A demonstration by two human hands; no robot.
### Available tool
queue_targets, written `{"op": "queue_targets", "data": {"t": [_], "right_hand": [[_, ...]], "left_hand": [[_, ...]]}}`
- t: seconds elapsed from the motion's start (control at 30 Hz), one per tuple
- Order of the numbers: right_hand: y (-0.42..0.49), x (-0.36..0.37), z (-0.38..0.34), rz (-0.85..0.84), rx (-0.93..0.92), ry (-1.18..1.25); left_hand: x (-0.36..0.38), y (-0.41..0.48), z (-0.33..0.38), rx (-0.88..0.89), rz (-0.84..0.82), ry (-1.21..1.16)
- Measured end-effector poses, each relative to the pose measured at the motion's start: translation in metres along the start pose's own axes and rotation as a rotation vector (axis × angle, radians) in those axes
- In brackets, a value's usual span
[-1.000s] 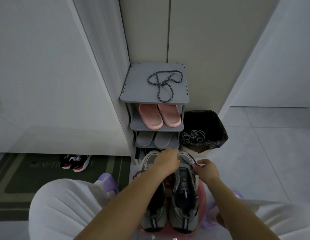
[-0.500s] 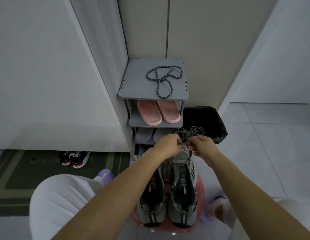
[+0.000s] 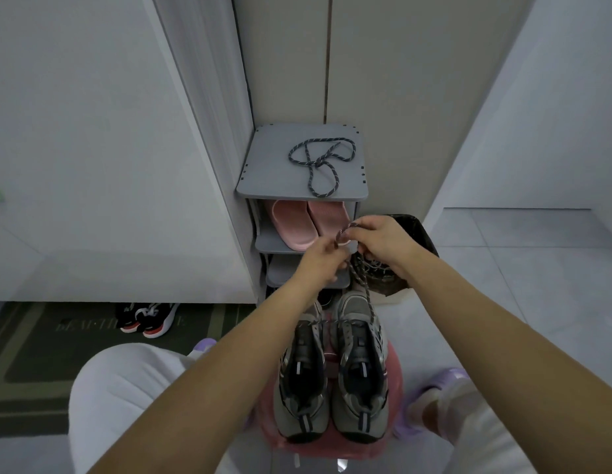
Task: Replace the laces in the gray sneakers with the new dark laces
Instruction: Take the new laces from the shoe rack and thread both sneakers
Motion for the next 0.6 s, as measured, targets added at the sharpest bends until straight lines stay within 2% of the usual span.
{"op": "queue_targets", "data": {"t": [0.07,0.2,0.33,0.4,0.47,0.53,0.6], "right_hand": [[0.002,0.002,-0.004,0.007,-0.044,-0.129],[0.008,-0.005,0.002,0.097,-0.056,-0.318],[0.006,-0.017,0.033,0.103,0.042,-0.574],[0.003,-0.022,0.048,0.117,0.104,-0.573],[0.001,-0.024,0.053,0.152,0.127,-0.461],[0.002,-0.024,0.048,0.184,0.127,-0.319],[0.005,-0.021,0.038,0.199,0.12,-0.238]], "left_hand": [[-0.014,-0.002,0.006,0.047,0.075,-0.05],[-0.049,-0.009,0.008,0.119,0.171,0.034],[-0.078,-0.017,-0.004,0.033,0.178,-0.009],[-0.085,-0.017,-0.01,-0.042,0.209,-0.025],[-0.087,-0.017,-0.016,-0.115,0.207,0.024],[-0.087,-0.018,-0.024,-0.154,0.143,0.204],[-0.088,-0.02,-0.036,-0.193,-0.003,0.444]]}}
Point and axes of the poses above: each hand's wrist, its own y-axis towards the middle knuckle, its own x-axis out of the palm, z = x × y, the point moved 2 cm from there along y, towards the middle knuckle, and after that the axes turned 4 degrees about -z, right-handed, at the moved point
